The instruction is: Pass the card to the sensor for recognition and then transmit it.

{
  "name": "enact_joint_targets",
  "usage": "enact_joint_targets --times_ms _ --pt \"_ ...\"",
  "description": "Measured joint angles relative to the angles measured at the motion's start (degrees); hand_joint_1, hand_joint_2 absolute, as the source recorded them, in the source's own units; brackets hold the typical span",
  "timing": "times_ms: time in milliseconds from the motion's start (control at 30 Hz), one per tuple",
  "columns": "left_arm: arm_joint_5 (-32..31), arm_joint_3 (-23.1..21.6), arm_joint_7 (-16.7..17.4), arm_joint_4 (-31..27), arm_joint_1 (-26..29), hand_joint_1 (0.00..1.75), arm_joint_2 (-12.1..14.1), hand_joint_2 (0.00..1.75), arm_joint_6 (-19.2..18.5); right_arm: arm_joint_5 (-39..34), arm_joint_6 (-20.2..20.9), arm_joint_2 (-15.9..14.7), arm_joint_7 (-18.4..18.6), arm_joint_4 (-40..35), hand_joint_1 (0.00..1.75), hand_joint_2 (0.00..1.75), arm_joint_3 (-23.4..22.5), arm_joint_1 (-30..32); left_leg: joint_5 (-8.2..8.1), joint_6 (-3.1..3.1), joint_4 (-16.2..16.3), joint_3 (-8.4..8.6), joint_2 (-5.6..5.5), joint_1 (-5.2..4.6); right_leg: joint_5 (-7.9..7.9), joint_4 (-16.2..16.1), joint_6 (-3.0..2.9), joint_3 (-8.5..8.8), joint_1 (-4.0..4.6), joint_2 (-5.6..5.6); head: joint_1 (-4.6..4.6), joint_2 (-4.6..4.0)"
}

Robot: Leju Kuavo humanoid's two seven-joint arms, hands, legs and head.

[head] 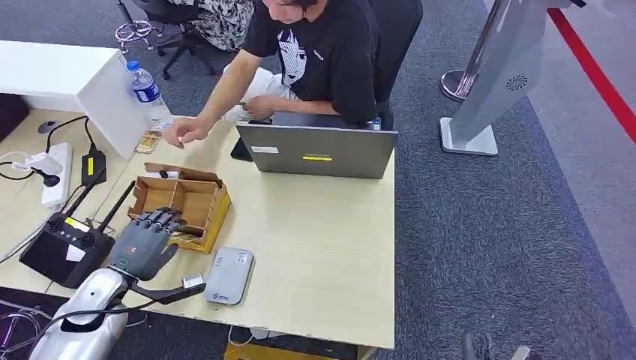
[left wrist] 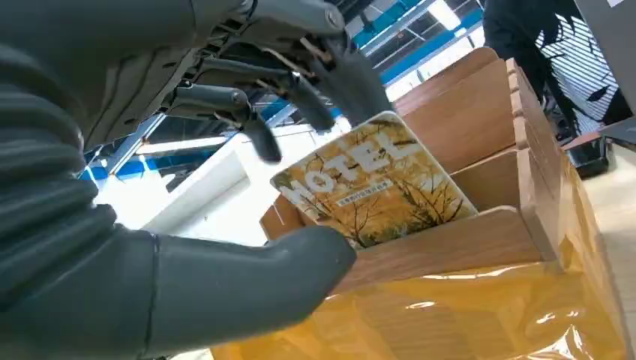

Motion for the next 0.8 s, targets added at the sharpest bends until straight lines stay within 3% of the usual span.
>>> enact_joint_targets --times_ms 200,333,433,500,633,800 --pt "0.0 0.0 0.1 0.1 -0.2 1.75 0.2 1.75 0.1 0.0 0.0 0.0 -0.1 0.0 0.00 1.75 0.0 0.0 0.00 0.00 0.0 0.00 0.00 0.00 0.00 0.0 0.00 0.00 0.00 0.00 0.00 0.00" --pt "-2.1 -0.1 1.5 0.2 -1.1 1.75 0.5 1.75 2.9 0.0 -0.2 0.0 0.0 0.0 0.00 1.75 0.0 0.0 0.01 0.00 0.0 0.00 0.00 0.00 0.00 0.0 0.00 -0.05 0.00 -0.01 0.00 0.00" --pt "0.0 -0.1 1.3 -0.5 -3.9 1.75 0.7 1.75 4.0 0.0 -0.3 0.0 0.0 0.0 0.00 1.75 0.2 0.0 0.10 -0.01 0.0 -0.06 -0.07 0.01 0.03 0.0 0.01 -0.08 0.00 -0.10 -0.02 0.00" --pt "3.1 -0.1 0.8 -2.9 -7.6 1.75 0.7 1.75 2.1 0.1 -0.4 0.1 0.1 0.0 0.00 1.75 0.5 -0.1 0.16 0.00 0.1 -0.16 -0.16 0.04 0.08 0.0 -0.02 -0.11 0.02 -0.18 0.02 0.00" --pt "5.2 -0.1 1.2 -6.6 -17.8 1.75 0.7 1.75 -5.5 0.9 -0.8 0.2 0.7 0.0 0.00 1.75 1.0 -0.8 0.32 0.00 0.1 -0.19 -0.20 0.03 0.29 0.0 -0.04 -0.16 0.02 -0.20 0.00 0.00" --pt "-0.8 -2.2 6.3 -4.5 -33.1 1.75 0.6 1.75 -10.6 1.7 -1.0 0.4 1.3 0.1 0.00 1.75 1.9 -1.6 0.48 -0.01 0.1 -0.37 -0.22 0.03 0.44 0.0 -0.03 -0.34 0.02 -0.19 0.00 0.00"
